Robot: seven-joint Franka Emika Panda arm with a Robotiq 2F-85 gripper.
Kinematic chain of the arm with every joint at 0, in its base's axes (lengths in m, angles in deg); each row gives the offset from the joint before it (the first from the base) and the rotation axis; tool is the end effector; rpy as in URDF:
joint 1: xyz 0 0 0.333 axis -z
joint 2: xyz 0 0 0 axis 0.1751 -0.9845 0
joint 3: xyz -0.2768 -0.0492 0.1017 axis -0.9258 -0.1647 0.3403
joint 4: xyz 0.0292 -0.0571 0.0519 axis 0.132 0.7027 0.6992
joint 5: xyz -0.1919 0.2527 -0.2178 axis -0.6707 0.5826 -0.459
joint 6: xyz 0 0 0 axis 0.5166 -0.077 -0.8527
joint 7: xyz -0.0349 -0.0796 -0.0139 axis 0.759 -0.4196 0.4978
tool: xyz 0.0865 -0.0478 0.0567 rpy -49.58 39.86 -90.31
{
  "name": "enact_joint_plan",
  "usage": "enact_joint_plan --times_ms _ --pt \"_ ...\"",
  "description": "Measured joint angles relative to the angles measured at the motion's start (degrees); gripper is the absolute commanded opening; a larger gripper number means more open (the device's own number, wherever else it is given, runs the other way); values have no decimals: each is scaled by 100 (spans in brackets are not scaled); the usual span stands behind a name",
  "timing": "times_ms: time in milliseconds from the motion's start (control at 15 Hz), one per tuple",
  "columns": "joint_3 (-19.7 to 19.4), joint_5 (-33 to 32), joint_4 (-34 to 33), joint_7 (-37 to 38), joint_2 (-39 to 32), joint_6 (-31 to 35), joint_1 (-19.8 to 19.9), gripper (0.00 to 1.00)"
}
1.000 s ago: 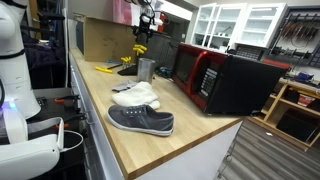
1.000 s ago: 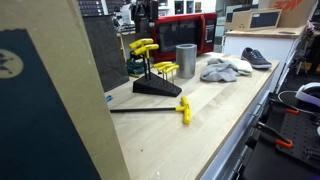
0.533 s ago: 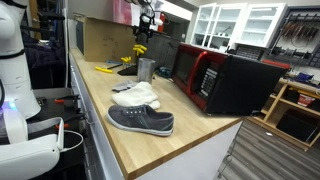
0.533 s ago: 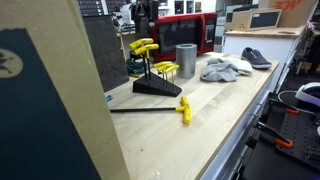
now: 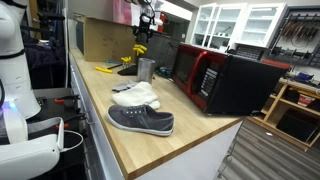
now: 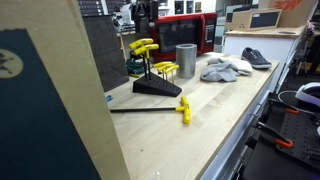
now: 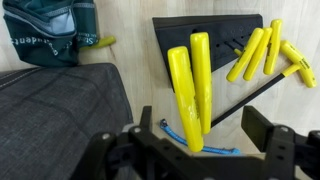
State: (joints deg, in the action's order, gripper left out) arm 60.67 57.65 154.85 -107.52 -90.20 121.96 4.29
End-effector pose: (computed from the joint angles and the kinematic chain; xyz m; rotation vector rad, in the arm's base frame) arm 0.6302 0.1957 0.4559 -2.2202 -2.1016 -0.2057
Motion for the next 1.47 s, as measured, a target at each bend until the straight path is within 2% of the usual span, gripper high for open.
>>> enact_joint_plan --times_ms 400,467,600,1067,1467 --pt "0 0 0 0 0 0 0 92" --pt "0 0 0 0 0 0 0 98" --pt "0 1 0 6 -5 0 -2 100" --pt "3 -74 -74 5 -137 31 -69 100" --pt "10 -449 -500 -31 -492 25 -192 100"
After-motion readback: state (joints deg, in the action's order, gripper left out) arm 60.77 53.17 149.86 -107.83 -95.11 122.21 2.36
